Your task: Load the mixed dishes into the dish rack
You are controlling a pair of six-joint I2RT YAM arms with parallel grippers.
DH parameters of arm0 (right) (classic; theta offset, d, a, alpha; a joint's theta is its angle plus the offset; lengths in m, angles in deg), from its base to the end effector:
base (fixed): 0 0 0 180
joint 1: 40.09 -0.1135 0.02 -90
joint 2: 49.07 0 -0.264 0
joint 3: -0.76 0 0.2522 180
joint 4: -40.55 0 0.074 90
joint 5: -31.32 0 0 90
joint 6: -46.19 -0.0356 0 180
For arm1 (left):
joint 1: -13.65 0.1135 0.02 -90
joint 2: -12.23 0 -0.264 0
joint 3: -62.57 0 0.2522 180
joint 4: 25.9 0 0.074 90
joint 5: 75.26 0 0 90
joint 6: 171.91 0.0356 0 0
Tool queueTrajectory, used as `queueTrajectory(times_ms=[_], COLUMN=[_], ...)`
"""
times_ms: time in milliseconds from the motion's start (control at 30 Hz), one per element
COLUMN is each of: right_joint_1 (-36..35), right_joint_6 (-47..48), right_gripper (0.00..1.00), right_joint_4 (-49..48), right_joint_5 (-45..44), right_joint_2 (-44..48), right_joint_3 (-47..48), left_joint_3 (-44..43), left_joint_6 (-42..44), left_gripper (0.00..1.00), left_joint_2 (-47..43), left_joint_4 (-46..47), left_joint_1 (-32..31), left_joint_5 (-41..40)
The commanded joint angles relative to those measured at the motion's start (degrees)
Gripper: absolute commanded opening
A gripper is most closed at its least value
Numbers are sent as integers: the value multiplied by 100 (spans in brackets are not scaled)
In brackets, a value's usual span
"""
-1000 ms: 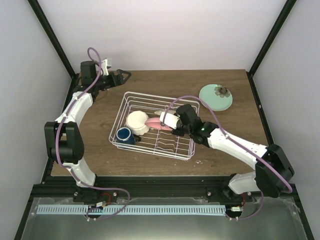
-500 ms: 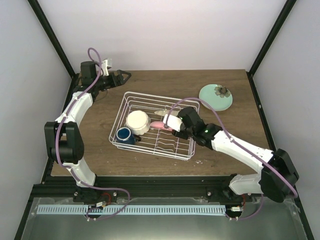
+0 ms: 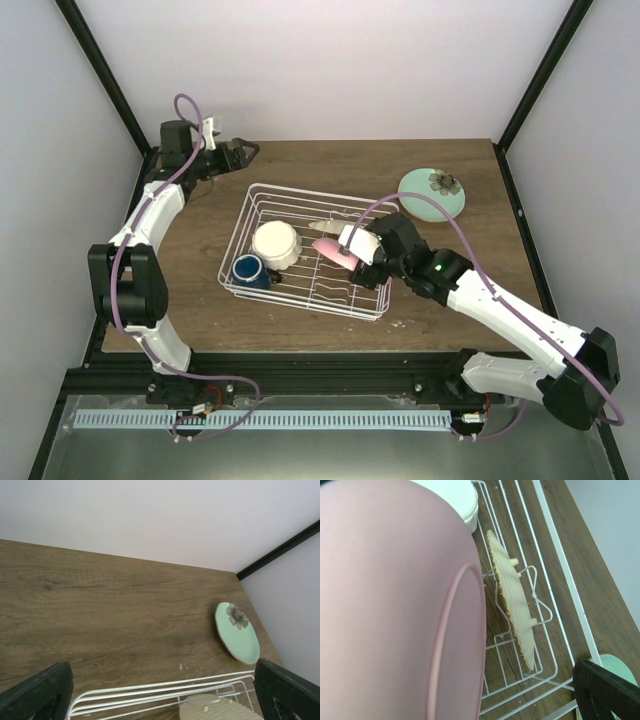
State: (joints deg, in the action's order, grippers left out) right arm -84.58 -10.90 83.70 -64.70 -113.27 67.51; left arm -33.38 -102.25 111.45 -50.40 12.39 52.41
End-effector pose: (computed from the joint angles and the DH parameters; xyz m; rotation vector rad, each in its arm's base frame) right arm 0.1739 0.1656 0.2912 -1.3789 1.8091 -0.0134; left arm 0.4039 -0.0306 0.3121 0.0755 2.0640 -0.9066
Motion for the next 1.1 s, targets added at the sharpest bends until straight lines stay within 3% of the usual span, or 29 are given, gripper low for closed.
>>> queueTrajectory(times_ms=[0,500,867,1067], right_joint_1=[-51,-51,147,217], right_joint_6=[-682,-130,-580,-718], right_gripper=[100,100,100,100], right_joint_4=[565,-675,-969,-515], right_joint_5=[332,-230,4,161], right_joint_2=[145,-473,-839,-851], right_joint_3=[501,-55,689,1094], left_joint_3=[-287,-182,-162,-200], left_joint_6=[209,39,55,83], left_gripper=[100,100,100,100], left_joint_2=[36,69,70,122], left_joint_4=[-264,-138,-182,-261], left_joint_1=[108,161,164,164], left_joint_5=[-425,-260,-185,-98])
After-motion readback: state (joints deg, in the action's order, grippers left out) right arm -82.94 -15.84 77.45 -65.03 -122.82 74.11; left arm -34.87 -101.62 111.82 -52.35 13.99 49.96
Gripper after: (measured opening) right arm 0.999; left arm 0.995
